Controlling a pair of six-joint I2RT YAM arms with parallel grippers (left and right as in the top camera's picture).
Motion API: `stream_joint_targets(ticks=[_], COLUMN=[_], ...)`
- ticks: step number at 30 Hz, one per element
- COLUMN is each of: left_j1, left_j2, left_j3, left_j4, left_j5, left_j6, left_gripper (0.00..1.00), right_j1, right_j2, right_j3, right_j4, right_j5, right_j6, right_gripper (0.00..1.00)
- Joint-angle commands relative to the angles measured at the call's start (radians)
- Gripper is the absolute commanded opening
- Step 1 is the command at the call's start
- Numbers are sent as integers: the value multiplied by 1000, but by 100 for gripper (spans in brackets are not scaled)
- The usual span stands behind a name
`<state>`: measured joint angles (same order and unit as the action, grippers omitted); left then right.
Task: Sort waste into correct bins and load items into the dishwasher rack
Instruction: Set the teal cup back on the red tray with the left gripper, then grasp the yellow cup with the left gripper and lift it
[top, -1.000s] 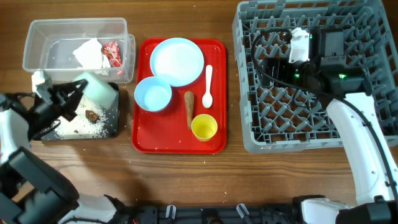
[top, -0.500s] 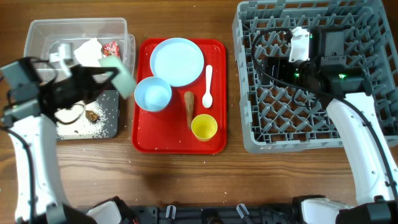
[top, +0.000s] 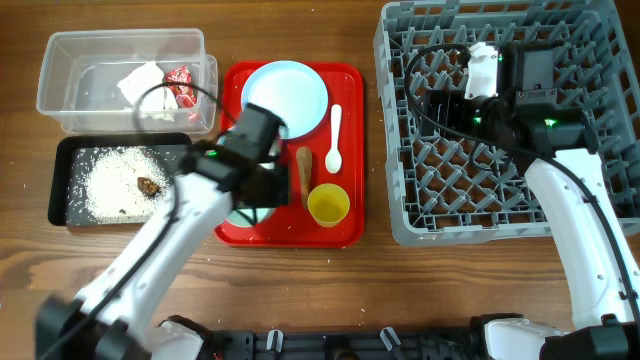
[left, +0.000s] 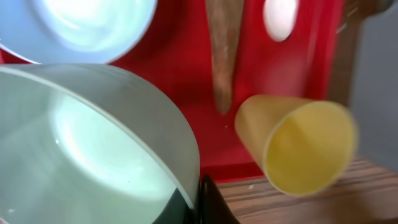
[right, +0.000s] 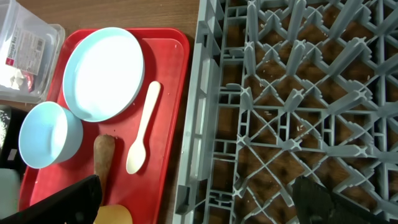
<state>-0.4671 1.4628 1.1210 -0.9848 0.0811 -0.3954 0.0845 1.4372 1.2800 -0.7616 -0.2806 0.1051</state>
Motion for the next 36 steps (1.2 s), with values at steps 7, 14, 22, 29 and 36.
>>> stream_joint_targets(ticks=[7, 14, 22, 29, 36], left_j1=[-50, -50, -53, -135, -159], left_j2=[282, 249, 216, 222, 296], left_j3=[4, 119, 162, 153, 137], left_j4=[3, -4, 20, 53, 63], left_j5=[-93, -11, 9, 52, 22], left_j6=[-10, -2, -2, -1, 14], left_gripper=[20, 49, 61, 61, 45], right_j1=[3, 3, 3, 3, 3], right_j2=[7, 7, 7, 13, 13], right_j3=[21, 21, 21, 21, 21], right_j4=[-2, 1, 3, 3, 2], right_j5=[-10, -10, -10, -10, -10], right_j6=[10, 11, 11, 11, 12], right_gripper=[100, 100, 100, 100, 100])
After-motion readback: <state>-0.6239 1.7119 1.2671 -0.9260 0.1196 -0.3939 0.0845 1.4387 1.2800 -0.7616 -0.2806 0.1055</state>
